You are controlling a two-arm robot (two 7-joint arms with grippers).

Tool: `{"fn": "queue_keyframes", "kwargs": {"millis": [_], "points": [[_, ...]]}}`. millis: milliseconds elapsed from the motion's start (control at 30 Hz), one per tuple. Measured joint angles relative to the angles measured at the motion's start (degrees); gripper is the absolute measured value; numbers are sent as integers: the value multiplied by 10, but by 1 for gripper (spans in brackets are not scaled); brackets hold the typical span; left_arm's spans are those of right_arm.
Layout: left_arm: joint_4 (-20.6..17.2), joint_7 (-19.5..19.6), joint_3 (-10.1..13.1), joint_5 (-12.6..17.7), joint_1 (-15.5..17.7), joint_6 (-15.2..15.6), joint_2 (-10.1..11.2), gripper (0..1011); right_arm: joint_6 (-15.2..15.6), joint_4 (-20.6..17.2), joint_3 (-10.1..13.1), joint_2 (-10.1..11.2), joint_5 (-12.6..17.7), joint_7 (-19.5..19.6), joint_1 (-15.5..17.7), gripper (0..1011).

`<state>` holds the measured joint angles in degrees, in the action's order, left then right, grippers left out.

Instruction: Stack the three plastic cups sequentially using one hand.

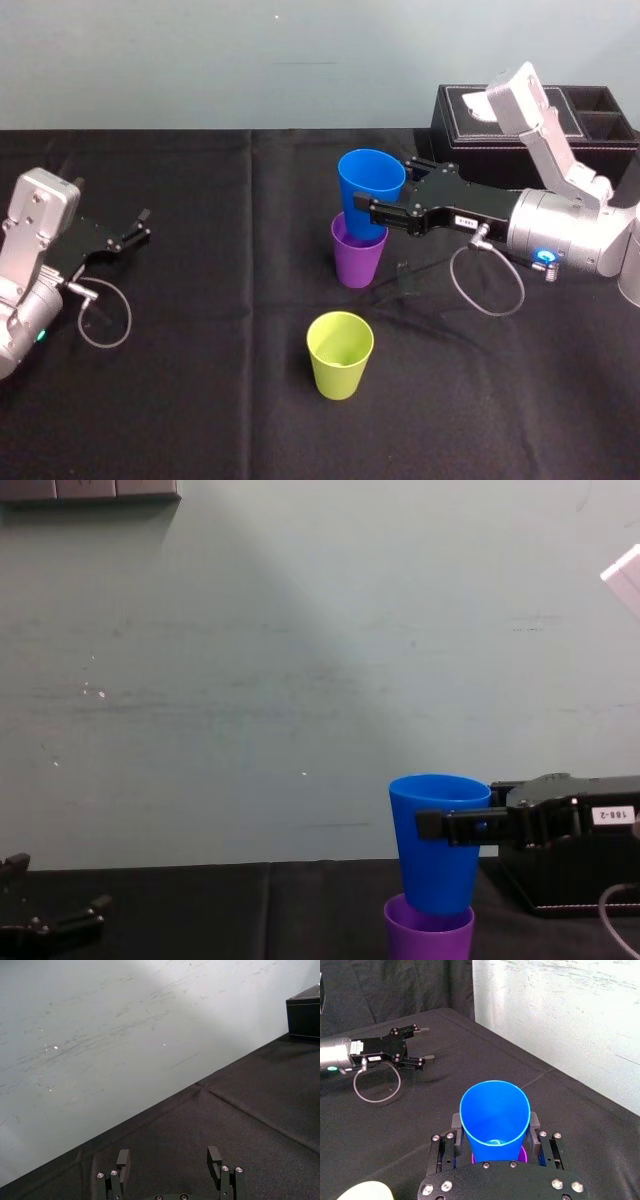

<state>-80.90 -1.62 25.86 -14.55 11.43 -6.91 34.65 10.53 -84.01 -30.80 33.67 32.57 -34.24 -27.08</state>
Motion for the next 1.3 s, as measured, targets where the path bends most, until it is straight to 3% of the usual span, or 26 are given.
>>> {"fn": "queue_keyframes", "kwargs": {"millis": [1300], "points": [[0,0,0,0,0,0,0,1012,-36,66,-17,-35,-29,-23,-3,728]]}}
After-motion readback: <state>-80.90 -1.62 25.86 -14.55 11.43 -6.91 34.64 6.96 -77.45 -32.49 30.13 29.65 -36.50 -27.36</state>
